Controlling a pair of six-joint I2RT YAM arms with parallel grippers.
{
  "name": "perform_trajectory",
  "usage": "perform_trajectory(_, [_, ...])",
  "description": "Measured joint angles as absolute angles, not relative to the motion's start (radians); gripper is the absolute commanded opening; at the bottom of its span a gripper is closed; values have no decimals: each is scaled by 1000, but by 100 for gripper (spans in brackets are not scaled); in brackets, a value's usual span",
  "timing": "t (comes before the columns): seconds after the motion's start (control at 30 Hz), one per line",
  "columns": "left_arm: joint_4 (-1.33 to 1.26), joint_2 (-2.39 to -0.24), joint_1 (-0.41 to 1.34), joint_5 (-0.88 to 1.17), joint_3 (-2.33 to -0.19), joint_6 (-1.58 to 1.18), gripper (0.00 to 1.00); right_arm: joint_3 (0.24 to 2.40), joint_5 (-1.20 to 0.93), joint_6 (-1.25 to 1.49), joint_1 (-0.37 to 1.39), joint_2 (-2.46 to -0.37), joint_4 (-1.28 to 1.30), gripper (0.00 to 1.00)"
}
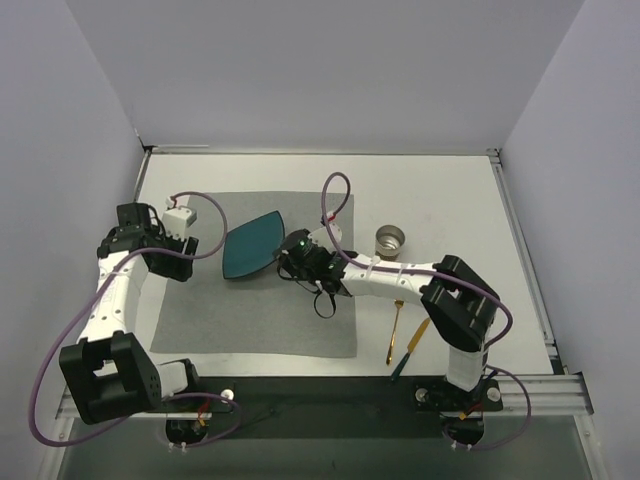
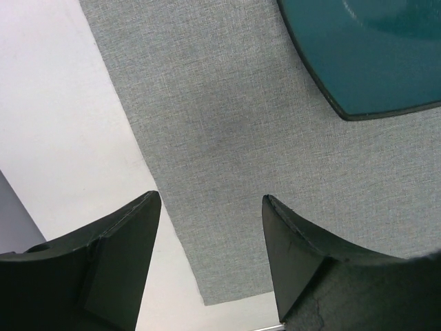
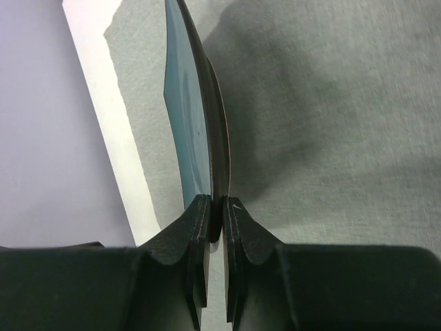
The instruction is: Set the dinner table for one person
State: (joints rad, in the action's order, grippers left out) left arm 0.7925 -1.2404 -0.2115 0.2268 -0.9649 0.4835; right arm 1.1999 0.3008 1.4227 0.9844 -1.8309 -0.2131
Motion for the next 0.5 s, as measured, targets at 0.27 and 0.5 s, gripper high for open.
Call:
perform_trajectory(0.27, [739, -1322, -212, 204, -899, 491, 71, 1084, 371, 1571, 1077, -1831, -286, 0])
perform_trajectory(0.5, [706, -1365, -211, 167, -847, 502, 70, 1024, 366, 1630, 1099, -1831, -333, 0])
